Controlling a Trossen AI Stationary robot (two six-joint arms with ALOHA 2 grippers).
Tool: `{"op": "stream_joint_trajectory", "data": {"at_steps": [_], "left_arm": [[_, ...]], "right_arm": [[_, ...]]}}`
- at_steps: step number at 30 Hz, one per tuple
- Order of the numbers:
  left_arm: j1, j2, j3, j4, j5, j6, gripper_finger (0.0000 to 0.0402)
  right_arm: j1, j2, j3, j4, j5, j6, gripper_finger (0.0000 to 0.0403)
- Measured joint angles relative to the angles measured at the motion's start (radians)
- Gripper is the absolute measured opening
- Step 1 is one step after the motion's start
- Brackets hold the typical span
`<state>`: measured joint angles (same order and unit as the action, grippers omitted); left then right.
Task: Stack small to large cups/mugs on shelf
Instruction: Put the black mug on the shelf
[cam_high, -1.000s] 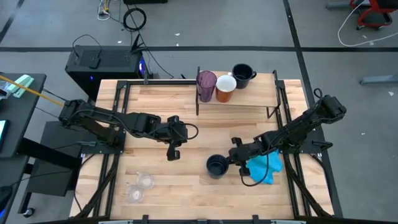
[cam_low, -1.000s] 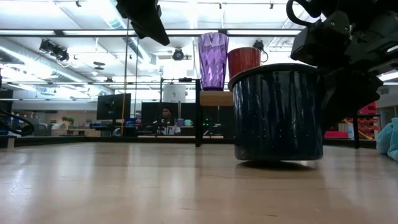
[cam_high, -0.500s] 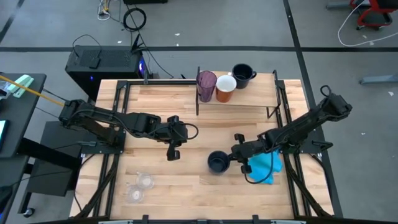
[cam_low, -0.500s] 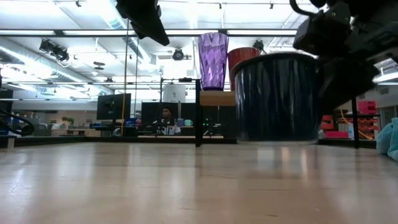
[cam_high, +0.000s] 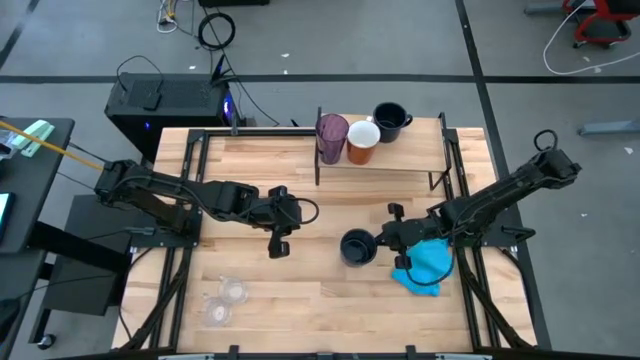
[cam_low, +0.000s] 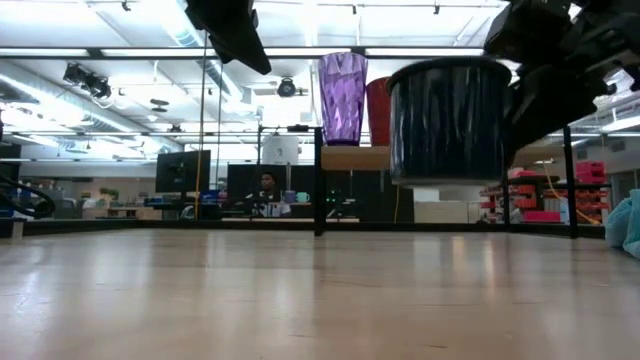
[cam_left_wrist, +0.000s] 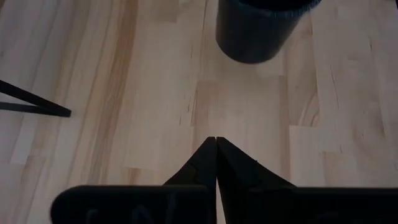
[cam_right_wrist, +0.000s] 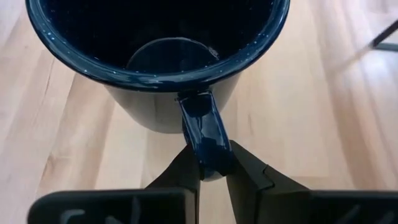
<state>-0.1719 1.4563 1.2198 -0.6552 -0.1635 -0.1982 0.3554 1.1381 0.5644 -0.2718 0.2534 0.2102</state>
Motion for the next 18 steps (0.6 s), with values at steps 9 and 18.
{"op": "stream_joint_trajectory", "data": {"at_steps": [9, 18], "left_arm": [[0.0, 0.0, 0.0, 0.0, 0.0, 0.001, 0.0023], [0.0, 0.0, 0.0, 0.0, 0.0, 0.002, 0.0013]], "right_arm": [[-0.031, -0.137, 0.022, -0.171, 0.031, 0.063, 0.0054], [-0.039, -0.176, 0.167, -0.445, 0.128, 0.077, 0.0054]]}}
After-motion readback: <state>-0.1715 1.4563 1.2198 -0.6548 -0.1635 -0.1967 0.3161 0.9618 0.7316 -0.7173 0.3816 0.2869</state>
